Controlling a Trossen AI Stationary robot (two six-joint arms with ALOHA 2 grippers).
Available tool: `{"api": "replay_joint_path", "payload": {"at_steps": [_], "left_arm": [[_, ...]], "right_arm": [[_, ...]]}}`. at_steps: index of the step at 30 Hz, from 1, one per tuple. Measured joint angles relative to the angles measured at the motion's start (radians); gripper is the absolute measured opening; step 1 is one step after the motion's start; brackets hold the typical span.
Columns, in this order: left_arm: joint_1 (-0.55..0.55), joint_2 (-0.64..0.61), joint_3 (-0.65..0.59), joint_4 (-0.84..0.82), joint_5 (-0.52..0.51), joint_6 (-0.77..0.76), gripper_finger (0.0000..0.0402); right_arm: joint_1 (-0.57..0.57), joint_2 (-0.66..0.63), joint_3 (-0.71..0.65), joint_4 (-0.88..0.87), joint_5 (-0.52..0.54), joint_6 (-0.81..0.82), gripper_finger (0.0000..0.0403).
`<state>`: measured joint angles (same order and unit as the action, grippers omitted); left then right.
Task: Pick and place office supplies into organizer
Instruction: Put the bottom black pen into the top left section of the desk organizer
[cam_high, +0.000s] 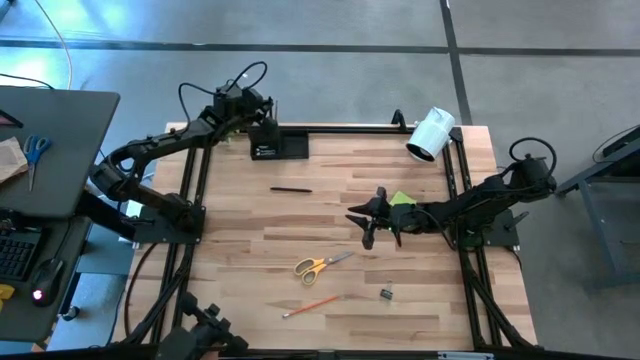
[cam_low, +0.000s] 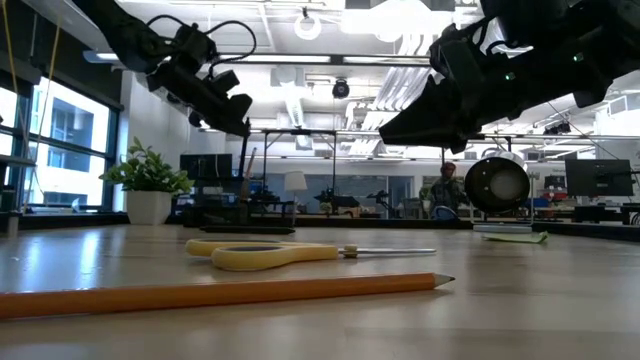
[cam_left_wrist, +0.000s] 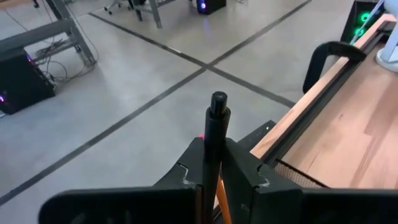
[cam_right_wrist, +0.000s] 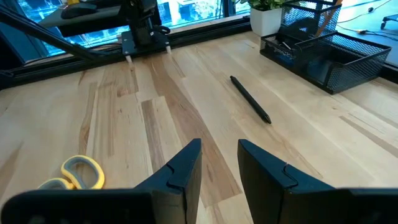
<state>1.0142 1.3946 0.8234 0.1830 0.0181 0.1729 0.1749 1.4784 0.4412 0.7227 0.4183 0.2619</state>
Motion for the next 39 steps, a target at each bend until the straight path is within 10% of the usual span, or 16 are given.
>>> {"api": "replay_joint_path", "payload": {"at_steps": [39], "left_arm": [[-0.129, -0.133, 0.000, -0.311, -0.104, -0.015, 0.0015]], "right_arm": [[-0.012, 0.000, 0.000, 0.000, -0.006, -0.087, 0.0099]]}}
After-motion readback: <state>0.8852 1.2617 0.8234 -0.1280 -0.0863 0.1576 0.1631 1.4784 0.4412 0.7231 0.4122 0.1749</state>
